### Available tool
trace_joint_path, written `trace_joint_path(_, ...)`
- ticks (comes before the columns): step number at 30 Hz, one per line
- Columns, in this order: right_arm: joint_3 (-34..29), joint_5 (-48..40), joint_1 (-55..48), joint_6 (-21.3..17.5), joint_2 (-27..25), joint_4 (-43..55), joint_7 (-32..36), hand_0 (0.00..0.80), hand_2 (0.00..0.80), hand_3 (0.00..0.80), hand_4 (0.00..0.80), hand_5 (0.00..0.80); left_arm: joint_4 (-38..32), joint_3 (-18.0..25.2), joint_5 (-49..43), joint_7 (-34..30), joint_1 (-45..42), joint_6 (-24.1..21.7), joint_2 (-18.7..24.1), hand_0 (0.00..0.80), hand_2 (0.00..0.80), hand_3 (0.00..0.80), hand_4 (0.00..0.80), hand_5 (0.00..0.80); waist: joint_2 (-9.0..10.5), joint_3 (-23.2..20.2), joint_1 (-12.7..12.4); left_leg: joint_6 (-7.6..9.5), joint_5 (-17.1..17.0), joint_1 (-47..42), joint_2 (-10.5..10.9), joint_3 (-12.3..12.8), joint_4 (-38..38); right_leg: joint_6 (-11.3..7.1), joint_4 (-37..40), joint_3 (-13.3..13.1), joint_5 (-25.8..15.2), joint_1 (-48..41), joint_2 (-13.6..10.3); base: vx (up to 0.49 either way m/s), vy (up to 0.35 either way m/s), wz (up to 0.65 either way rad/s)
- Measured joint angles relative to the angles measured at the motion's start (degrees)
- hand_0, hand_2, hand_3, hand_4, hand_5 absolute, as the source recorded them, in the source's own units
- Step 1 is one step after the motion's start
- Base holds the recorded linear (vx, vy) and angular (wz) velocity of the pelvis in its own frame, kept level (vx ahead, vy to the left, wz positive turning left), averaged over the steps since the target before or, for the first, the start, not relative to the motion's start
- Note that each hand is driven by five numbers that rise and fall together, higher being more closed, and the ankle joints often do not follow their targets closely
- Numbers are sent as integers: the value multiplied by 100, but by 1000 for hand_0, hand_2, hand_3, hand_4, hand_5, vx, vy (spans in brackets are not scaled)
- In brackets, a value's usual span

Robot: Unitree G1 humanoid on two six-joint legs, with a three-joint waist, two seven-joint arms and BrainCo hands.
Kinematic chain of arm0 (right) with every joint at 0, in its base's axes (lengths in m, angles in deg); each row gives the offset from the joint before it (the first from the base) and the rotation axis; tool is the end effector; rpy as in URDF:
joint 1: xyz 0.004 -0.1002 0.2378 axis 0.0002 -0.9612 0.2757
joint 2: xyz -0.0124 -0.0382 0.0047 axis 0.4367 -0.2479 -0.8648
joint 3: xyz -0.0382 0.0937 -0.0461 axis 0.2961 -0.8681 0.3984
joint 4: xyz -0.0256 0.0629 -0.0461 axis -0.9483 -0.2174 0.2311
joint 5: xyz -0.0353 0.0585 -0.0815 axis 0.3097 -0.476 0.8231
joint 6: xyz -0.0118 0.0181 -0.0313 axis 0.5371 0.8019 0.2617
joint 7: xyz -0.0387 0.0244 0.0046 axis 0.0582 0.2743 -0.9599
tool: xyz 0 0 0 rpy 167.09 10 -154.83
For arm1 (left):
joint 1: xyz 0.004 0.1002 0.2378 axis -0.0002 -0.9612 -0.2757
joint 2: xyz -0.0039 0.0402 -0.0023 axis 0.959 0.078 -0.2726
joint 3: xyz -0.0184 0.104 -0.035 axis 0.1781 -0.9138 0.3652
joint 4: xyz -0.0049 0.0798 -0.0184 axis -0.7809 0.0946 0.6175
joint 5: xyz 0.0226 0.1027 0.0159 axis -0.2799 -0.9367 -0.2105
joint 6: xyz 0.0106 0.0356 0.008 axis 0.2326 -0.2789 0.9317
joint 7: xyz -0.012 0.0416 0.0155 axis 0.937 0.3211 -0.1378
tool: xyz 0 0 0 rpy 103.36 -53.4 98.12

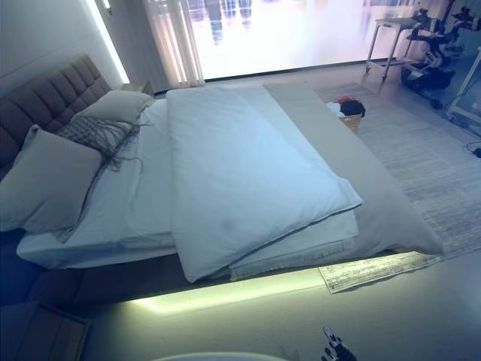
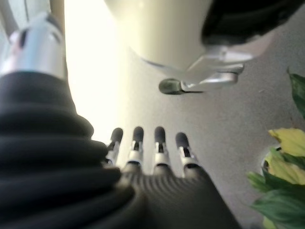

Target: Make the bed neatly

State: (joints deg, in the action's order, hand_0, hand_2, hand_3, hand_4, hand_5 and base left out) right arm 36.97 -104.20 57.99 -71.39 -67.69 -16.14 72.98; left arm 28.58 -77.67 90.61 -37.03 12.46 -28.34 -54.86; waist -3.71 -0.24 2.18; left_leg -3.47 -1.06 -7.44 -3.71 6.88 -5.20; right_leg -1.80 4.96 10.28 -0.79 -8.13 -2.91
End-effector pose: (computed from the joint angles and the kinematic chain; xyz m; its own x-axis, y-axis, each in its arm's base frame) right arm 0.0287 -0.2344 -0.1325 0.4406 -0.1268 -0.8887 0.6673 0.7085 0.2298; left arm 0.0266 0.2174 -0.1382 0.1196 0.0996 -0.9878 -0.1663 0.9829 0.0790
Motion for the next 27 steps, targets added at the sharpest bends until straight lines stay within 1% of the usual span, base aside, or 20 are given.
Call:
trace_joint_path(6, -21, -378, -1, -35, -12, -29, 83, 0, 0, 0, 0, 0, 0, -2, 0, -73, 3, -5, -30, 0, 0, 0, 0, 0, 23, -4, 2, -3, -3, -1, -1, -16, -5, -1, 3, 14, 1, -8, 2, 0, 0, 0)
trace_joint_path(8, -23, -428, -2, -135, -14, -46, 68, 0, 0, 0, 0, 0, 0, -5, 0, -129, 5, 7, -32, 0, 0, 0, 0, 0, 25, -3, 3, -3, -4, -1, -2, -16, -4, -1, 2, 14, 1, -8, 3, 0, 0, 0)
trace_joint_path(12, -27, -417, 9, -317, -20, -69, -239, 0, 0, 0, 0, 0, 0, -7, -1, -127, 22, 21, -44, 0, 0, 0, 0, 0, 33, 1, 2, -4, -4, -1, -1, -16, -3, -1, 0, 14, 1, -8, 3, 0, 0, 0)
trace_joint_path(14, -27, -410, 11, -324, -22, -103, -349, 0, 0, 0, 0, 0, 0, -9, -1, -125, 22, 21, -50, 0, 0, 0, 0, 0, 43, 8, 3, -4, -4, -1, -2, -16, -3, -1, 0, 14, 1, -8, 4, 0, 0, 0)
trace_joint_path(17, -26, -213, 15, -321, -21, -173, -439, 0, 0, 0, 0, 0, 1, -8, -1, -115, 21, 21, -50, 0, 0, 0, 0, 0, 55, 16, 3, -4, -4, -2, -2, -15, -3, -1, 0, 14, 1, -9, 4, 0, 0, 0)
trace_joint_path(22, -24, 510, 22, -321, -21, -205, -1001, 0, 0, 0, 0, 0, 0, -8, -1, -57, 24, 21, -50, 0, 0, 0, 0, 0, 72, 28, 2, -4, -4, -8, -3, -13, 0, -1, 1, 13, 2, -15, 7, 13, -30, 0)
trace_joint_path(27, 30, 662, 150, -278, -24, -197, -964, 0, 0, 0, 0, 0, -7, -8, -1, -14, 59, 30, -48, 0, 0, 0, 0, 0, 126, 94, 2, -11, -9, -25, -18, 10, 2, 0, 2, -11, 1, -22, 24, 15, -56, -2)
